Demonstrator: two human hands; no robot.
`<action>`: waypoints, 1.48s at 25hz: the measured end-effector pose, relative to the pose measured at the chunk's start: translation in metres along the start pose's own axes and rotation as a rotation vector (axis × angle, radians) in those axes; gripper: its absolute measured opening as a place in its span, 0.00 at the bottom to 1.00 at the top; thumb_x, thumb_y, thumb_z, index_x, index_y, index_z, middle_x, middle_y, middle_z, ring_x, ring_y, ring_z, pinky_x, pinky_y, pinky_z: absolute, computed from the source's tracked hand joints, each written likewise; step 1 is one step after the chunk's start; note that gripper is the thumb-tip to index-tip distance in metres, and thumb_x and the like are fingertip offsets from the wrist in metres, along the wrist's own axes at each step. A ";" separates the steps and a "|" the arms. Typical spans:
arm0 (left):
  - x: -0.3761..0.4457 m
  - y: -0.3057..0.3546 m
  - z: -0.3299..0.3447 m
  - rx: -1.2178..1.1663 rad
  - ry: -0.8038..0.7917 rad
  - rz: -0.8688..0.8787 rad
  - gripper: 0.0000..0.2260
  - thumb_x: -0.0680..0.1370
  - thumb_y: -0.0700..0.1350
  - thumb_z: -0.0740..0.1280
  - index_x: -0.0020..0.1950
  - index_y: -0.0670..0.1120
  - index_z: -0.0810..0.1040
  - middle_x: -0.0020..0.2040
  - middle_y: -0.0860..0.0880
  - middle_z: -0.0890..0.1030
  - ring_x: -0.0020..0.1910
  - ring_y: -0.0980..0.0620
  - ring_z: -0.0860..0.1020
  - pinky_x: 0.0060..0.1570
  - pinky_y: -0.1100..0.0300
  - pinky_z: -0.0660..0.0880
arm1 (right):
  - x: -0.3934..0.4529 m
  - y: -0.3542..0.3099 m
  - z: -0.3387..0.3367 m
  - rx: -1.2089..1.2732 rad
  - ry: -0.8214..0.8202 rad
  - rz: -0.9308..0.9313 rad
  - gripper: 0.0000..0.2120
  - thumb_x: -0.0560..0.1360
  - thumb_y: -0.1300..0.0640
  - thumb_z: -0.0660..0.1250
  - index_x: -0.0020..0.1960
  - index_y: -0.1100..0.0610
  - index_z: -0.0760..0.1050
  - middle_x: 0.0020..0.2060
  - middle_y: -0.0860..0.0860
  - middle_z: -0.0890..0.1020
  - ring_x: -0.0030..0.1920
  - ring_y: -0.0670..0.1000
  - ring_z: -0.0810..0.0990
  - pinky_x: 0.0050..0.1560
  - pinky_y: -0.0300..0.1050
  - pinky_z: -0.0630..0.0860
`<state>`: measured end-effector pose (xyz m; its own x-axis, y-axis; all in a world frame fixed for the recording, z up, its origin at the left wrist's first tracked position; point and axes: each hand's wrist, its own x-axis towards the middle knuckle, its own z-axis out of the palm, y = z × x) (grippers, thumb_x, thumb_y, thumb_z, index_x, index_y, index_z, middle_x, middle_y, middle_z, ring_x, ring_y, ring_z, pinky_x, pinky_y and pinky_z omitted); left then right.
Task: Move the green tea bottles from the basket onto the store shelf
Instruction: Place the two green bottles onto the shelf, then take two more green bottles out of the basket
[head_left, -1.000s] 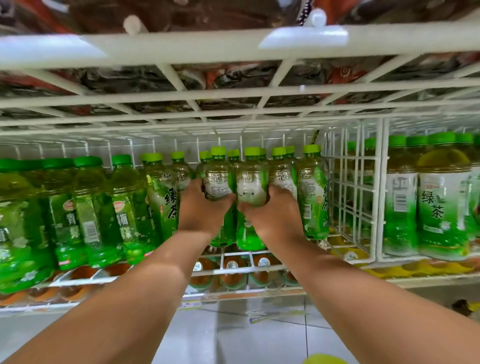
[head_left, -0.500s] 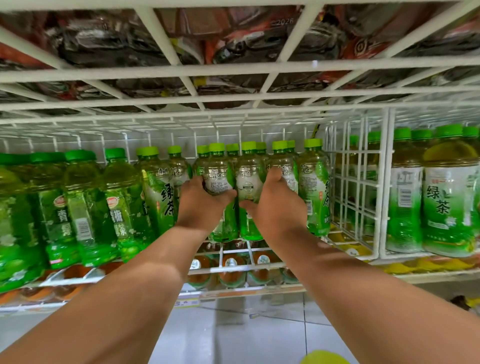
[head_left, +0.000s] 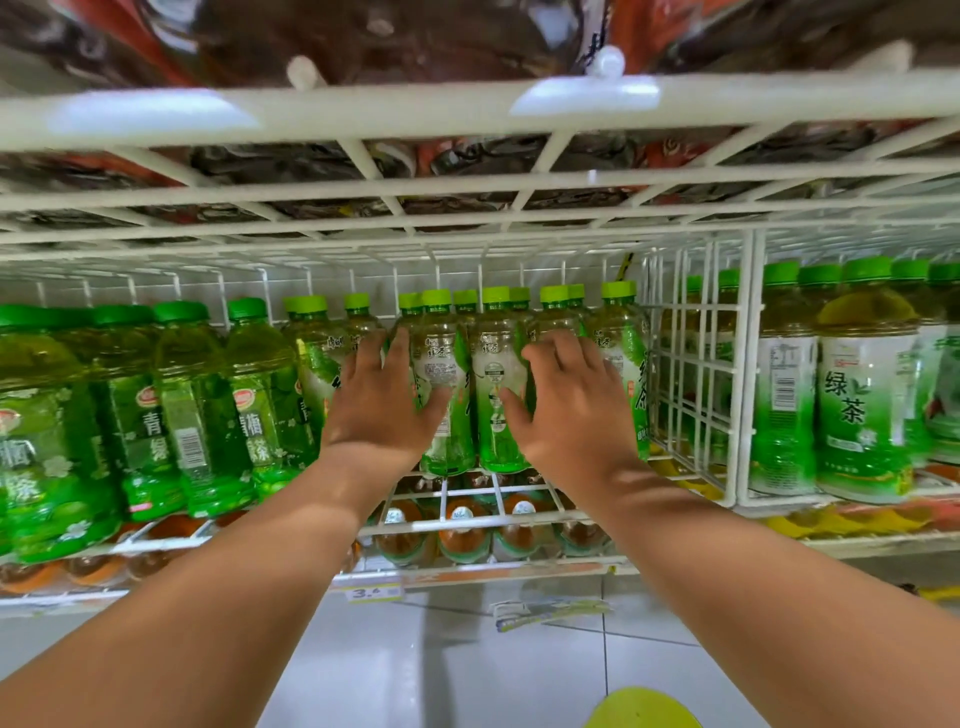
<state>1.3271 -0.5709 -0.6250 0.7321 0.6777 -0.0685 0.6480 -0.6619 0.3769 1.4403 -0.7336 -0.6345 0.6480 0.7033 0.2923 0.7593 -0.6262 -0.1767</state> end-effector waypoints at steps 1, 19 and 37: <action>-0.005 -0.001 -0.003 0.060 -0.013 0.013 0.39 0.79 0.63 0.63 0.84 0.49 0.51 0.83 0.44 0.52 0.81 0.40 0.51 0.76 0.42 0.60 | -0.001 -0.002 -0.007 -0.006 -0.100 0.003 0.27 0.77 0.42 0.69 0.68 0.59 0.76 0.70 0.61 0.74 0.71 0.65 0.73 0.67 0.63 0.74; -0.148 0.066 -0.141 0.359 0.157 0.157 0.36 0.78 0.68 0.53 0.82 0.51 0.61 0.82 0.43 0.60 0.80 0.39 0.58 0.77 0.42 0.58 | -0.058 -0.038 -0.189 -0.044 -0.268 0.024 0.39 0.80 0.29 0.47 0.84 0.49 0.57 0.84 0.56 0.57 0.83 0.61 0.55 0.81 0.63 0.56; -0.331 0.172 -0.417 0.294 0.203 0.277 0.35 0.79 0.71 0.50 0.83 0.59 0.51 0.84 0.49 0.46 0.83 0.46 0.45 0.80 0.44 0.48 | -0.142 -0.124 -0.526 0.009 -0.183 0.101 0.39 0.79 0.28 0.41 0.86 0.45 0.46 0.85 0.49 0.44 0.85 0.54 0.40 0.84 0.57 0.44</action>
<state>1.1085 -0.7749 -0.1521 0.8492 0.4922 0.1915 0.4874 -0.8700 0.0747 1.2235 -0.9327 -0.1601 0.7203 0.6868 0.0974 0.6898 -0.6944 -0.2050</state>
